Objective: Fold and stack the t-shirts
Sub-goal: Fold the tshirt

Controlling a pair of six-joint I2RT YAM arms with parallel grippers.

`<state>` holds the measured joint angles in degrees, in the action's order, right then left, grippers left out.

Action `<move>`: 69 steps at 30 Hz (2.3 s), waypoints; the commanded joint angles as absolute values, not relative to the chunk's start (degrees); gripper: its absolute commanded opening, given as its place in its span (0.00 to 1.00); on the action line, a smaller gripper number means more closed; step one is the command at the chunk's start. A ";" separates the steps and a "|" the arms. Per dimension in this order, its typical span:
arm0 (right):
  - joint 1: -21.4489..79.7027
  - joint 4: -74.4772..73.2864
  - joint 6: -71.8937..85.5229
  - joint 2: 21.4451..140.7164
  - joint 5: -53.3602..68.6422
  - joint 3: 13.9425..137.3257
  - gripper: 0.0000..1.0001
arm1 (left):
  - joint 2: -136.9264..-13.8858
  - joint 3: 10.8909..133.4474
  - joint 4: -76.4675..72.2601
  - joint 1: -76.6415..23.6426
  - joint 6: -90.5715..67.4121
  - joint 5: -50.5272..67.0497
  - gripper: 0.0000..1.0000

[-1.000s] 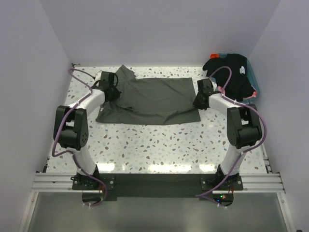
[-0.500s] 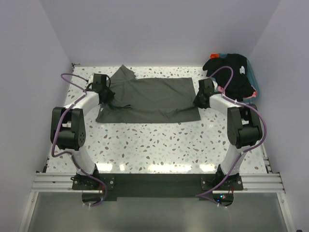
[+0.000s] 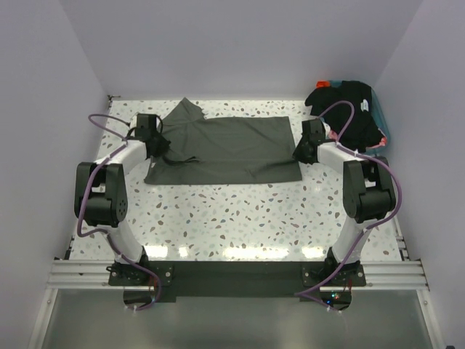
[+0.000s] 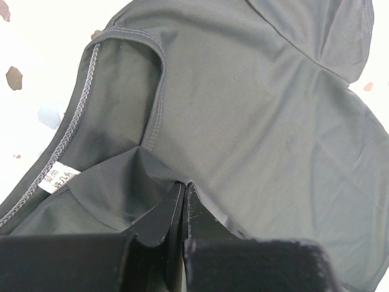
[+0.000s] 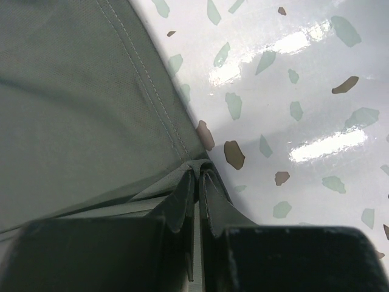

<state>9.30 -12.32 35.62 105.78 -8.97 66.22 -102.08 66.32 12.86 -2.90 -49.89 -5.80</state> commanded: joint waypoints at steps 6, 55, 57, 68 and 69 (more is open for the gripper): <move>8.35 -10.11 36.47 105.29 -7.91 66.09 0.00 | -100.37 65.39 7.12 -1.93 -48.78 -3.52 0.00; 9.23 -11.60 37.53 99.23 -5.19 53.70 0.20 | -85.34 40.16 9.05 0.00 -54.93 -19.25 0.11; 9.14 -12.48 37.27 98.88 -5.45 53.79 0.06 | -85.17 40.87 10.01 0.00 -54.93 -19.34 0.00; 7.12 -18.63 35.60 86.23 -6.07 47.03 0.00 | -73.22 40.17 25.21 0.00 -58.62 -26.62 0.00; 6.95 -19.15 35.68 83.52 -5.63 45.46 0.00 | -71.12 39.91 26.53 0.00 -59.49 -26.98 0.00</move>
<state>8.01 -15.51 36.73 89.36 -5.74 47.59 -75.37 39.16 20.53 -0.38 -57.17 -21.67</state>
